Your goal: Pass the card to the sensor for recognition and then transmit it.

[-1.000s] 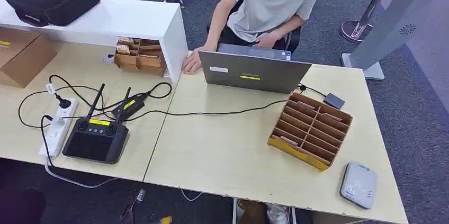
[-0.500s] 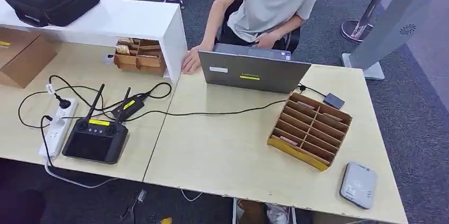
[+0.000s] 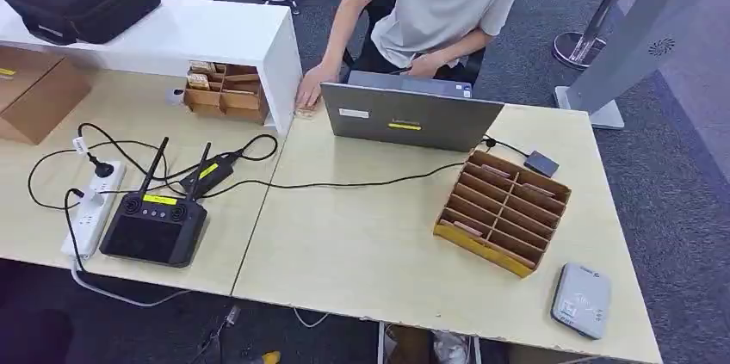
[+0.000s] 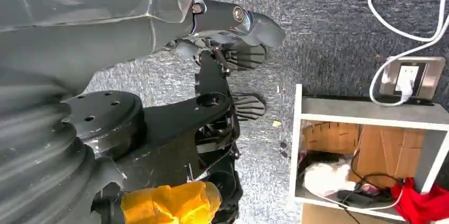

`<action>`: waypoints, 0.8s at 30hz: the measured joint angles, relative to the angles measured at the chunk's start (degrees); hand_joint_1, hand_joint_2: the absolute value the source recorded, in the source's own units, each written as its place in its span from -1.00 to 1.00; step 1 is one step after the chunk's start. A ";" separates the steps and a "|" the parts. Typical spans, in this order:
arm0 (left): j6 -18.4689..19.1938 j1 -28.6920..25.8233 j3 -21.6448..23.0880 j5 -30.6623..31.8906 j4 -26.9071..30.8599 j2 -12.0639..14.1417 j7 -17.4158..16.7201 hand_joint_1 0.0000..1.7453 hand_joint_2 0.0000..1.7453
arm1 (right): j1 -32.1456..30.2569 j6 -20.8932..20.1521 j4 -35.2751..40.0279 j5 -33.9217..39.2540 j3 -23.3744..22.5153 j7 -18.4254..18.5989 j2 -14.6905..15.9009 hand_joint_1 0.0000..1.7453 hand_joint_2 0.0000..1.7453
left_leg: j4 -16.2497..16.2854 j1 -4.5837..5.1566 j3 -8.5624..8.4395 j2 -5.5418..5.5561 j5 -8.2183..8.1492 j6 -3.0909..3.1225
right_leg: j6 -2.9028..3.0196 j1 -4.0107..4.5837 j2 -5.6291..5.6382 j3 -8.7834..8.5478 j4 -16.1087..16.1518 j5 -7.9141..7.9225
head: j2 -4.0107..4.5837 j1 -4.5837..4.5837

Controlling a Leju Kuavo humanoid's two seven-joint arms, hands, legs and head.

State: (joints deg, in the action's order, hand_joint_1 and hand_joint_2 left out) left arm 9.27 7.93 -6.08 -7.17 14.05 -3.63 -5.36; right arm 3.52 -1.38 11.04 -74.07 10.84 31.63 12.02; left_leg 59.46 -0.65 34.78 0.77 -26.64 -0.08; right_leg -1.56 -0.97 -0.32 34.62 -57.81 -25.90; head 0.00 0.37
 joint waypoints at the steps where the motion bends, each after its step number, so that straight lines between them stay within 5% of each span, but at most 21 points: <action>1: -0.43 0.09 0.02 0.22 0.02 -0.02 -0.34 -1.00 -1.00 | -0.04 -0.48 -0.09 0.69 -0.45 -0.17 -0.50 -1.00 1.00 | 0.00 0.00 0.00 0.00 0.00 0.00 | 0.00 0.01 0.00 0.00 0.00 0.00 | 0.00 0.02; 3: -1.16 0.31 0.33 0.89 0.02 -0.02 -0.77 -1.00 -1.00 | -0.24 -0.94 -0.20 2.17 -1.27 -0.66 -1.66 -1.00 1.00 | 0.00 0.00 -0.01 0.00 0.00 0.00 | 0.00 0.02 0.00 -0.01 0.00 0.00 | 0.00 0.02; 4: -1.53 0.46 0.50 1.07 0.07 -0.02 -1.09 -1.00 1.00 | -0.36 -1.11 -0.20 2.94 -1.99 -0.76 -2.34 -1.00 1.00 | -0.01 0.00 0.00 0.00 0.00 -0.01 | 0.00 0.02 0.00 -0.01 -0.01 0.00 | 0.00 0.00; 24: -4.33 1.39 0.96 1.49 0.70 -0.28 -1.88 -1.00 1.00 | -1.01 -0.70 -0.24 10.55 -12.15 -4.74 -12.56 -1.00 1.00 | -0.05 -0.01 -0.08 -0.13 -0.02 -0.10 | 0.11 0.05 0.25 -0.01 -0.06 -0.01 | 0.00 0.00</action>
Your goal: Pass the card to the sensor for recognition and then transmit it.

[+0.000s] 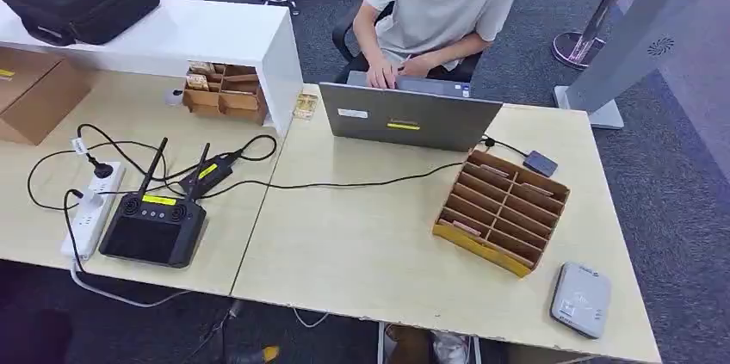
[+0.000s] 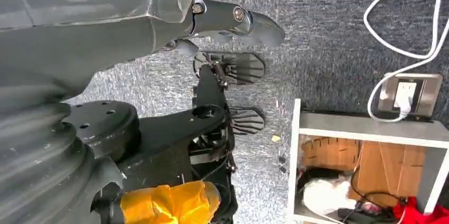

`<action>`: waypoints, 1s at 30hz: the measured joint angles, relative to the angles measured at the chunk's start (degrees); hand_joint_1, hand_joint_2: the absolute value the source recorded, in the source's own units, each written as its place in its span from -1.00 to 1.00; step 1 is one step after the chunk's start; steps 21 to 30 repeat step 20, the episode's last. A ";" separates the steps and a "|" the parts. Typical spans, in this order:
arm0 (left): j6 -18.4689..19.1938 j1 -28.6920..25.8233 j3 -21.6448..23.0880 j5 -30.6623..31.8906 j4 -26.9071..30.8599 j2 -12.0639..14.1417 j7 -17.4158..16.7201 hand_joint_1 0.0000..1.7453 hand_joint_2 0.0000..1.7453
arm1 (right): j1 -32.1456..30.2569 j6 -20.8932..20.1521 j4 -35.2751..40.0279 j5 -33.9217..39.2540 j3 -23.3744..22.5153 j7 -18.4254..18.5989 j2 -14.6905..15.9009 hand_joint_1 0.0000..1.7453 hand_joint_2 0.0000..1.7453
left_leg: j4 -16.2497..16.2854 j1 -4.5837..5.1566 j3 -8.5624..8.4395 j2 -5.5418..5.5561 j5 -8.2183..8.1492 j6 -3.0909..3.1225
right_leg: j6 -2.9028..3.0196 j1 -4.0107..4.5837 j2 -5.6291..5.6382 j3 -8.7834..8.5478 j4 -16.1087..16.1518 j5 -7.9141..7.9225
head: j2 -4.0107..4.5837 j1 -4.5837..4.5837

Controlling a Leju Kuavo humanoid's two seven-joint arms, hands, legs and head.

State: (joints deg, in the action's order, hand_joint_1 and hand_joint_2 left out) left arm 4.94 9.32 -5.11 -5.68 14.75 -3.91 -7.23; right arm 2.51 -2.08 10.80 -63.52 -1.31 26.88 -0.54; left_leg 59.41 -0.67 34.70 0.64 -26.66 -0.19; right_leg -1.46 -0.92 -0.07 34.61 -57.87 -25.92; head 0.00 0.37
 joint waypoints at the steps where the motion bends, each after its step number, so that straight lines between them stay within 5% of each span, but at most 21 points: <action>1: -0.02 0.02 0.00 0.00 0.02 -0.02 -0.09 -1.00 1.00 | -0.05 0.02 -0.02 0.00 -0.13 0.00 -0.31 -1.00 1.00 | 0.00 0.00 0.00 0.00 0.00 0.00 | 0.00 0.01 0.01 -0.01 0.00 0.00 | 0.00 0.02; 10: -0.39 -1.59 0.00 0.15 0.55 0.02 -0.13 -1.00 1.00 | -1.66 0.66 0.53 5.41 -0.98 -2.43 -0.68 -1.00 1.00 | 0.00 0.01 0.00 -0.02 -0.05 -0.07 | 0.02 0.02 0.05 -0.01 0.00 0.00 | 0.00 0.02; 11: -0.55 -2.08 0.00 0.33 0.66 0.02 0.18 -1.00 1.00 | -2.03 0.70 0.68 7.02 -0.98 -3.06 -0.66 -1.00 -1.00 | 0.00 0.00 0.00 -0.02 -0.06 -0.08 | 0.03 0.03 0.05 -0.01 0.00 -0.01 | 0.00 0.02; 20: -1.90 -6.57 0.33 1.88 2.23 0.90 2.34 -1.00 1.00 | -4.26 1.03 3.54 24.70 -0.98 -11.08 -0.59 -1.00 -1.00 | -0.01 -0.01 -0.10 -0.13 -0.19 -0.25 | 0.19 0.08 0.15 -0.03 0.00 -0.13 | 0.00 0.02; 30: -1.90 -6.57 0.33 1.88 2.23 0.90 2.34 -1.00 1.00 | -4.26 1.03 3.54 24.70 -0.98 -11.08 -0.59 -1.00 -1.00 | -0.01 -0.01 -0.10 -0.13 -0.19 -0.25 | 0.19 0.08 0.15 -0.03 0.00 -0.13 | 0.00 0.02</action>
